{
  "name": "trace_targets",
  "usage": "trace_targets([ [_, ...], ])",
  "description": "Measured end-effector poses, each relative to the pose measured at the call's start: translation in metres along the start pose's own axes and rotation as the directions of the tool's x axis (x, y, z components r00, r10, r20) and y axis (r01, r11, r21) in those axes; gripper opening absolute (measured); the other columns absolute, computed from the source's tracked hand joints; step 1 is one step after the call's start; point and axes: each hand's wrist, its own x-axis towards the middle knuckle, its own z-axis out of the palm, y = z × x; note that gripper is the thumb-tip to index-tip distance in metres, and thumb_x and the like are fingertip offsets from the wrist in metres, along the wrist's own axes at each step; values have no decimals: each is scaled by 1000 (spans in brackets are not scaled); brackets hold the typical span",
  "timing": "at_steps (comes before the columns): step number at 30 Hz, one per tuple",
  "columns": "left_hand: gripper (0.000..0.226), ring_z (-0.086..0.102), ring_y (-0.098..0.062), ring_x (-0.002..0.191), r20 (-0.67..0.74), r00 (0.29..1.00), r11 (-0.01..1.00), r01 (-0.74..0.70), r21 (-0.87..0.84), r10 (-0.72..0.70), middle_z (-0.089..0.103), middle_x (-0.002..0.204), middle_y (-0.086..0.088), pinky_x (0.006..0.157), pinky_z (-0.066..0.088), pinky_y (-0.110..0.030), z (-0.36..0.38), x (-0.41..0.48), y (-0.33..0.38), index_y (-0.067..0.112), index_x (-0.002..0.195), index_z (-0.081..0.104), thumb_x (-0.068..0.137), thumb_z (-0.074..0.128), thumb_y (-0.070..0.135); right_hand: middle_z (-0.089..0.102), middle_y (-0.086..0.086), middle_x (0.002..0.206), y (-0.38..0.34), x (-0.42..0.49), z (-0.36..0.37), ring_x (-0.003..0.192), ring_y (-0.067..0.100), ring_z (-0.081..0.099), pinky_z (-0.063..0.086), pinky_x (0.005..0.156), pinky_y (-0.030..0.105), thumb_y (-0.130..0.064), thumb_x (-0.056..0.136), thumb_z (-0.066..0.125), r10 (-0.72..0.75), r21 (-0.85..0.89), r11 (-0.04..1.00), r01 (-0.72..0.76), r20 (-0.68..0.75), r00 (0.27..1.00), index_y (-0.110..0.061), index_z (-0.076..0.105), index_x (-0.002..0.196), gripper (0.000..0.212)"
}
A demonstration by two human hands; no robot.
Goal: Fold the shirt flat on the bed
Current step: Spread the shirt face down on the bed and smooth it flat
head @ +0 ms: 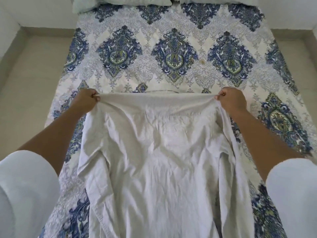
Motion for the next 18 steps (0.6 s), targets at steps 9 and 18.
trace_targets([
  [9, 24, 57, -43, 98, -76, 997, 995, 23, 99, -16, 61, 106, -29, 81, 46, -41, 73, 45, -33, -1, 107, 64, 89, 48, 4, 69, 20, 84, 14, 38, 92, 78, 36, 66, 56, 75, 43, -3, 85, 50, 143, 128, 982, -135, -52, 988, -4, 67, 87, 17],
  [18, 44, 59, -30, 77, 104, 932, 828, 357, -432, -348, 60, 88, -21, 67, 44, -32, 86, 54, -24, -2, 92, 59, 95, 47, 40, 52, 16, 127, 11, 22, 122, 109, 33, 54, 44, 83, 36, -11, 94, 44, 71, 50, 997, -66, -115, 991, -12, 56, 125, 33],
])
